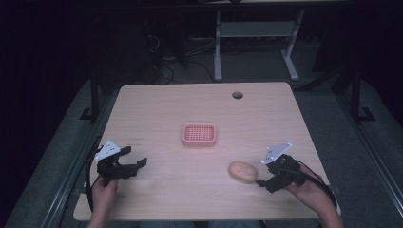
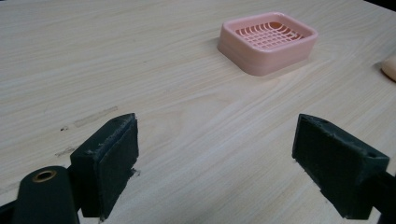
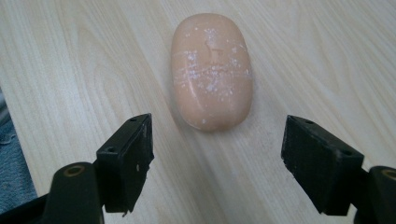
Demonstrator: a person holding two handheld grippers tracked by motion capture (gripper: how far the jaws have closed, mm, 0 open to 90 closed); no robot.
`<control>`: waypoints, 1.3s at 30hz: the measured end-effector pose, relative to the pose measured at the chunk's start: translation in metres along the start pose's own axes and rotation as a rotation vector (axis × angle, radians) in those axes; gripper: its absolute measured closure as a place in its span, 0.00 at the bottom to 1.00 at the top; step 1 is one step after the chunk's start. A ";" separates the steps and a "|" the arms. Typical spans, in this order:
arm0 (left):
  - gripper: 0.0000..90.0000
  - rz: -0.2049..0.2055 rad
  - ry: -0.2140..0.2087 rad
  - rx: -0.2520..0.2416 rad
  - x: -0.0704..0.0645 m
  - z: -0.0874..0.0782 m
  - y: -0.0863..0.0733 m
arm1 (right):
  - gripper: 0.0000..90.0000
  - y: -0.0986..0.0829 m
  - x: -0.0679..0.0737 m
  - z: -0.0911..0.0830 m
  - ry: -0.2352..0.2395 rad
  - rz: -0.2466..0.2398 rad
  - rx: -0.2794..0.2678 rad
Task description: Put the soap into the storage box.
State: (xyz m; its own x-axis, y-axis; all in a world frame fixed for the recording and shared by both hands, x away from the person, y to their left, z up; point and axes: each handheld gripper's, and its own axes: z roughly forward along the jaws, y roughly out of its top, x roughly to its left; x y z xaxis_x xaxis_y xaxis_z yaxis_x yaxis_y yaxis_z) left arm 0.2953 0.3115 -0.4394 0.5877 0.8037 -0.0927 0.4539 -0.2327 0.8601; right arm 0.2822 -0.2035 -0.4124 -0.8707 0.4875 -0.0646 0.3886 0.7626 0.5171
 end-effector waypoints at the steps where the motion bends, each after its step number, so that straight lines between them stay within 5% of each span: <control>1: 0.16 0.000 0.000 0.000 0.000 0.000 0.000 | 0.27 0.000 0.000 0.000 0.000 0.000 0.000; 23: 0.16 -0.006 0.001 -0.010 0.000 0.000 0.000 | 0.20 0.036 -0.006 0.029 0.081 -0.032 0.081; 39: 0.16 0.001 0.001 -0.007 0.001 -0.001 0.000 | 0.21 0.052 -0.007 0.045 0.093 -0.076 0.155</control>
State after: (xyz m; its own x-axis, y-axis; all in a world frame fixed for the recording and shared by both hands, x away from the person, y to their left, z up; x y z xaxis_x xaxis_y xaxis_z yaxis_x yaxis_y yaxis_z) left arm 0.2953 0.3125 -0.4386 0.5875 0.8041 -0.0912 0.4483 -0.2296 0.8639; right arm 0.3216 -0.1480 -0.4229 -0.9207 0.3900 -0.0161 0.3560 0.8559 0.3752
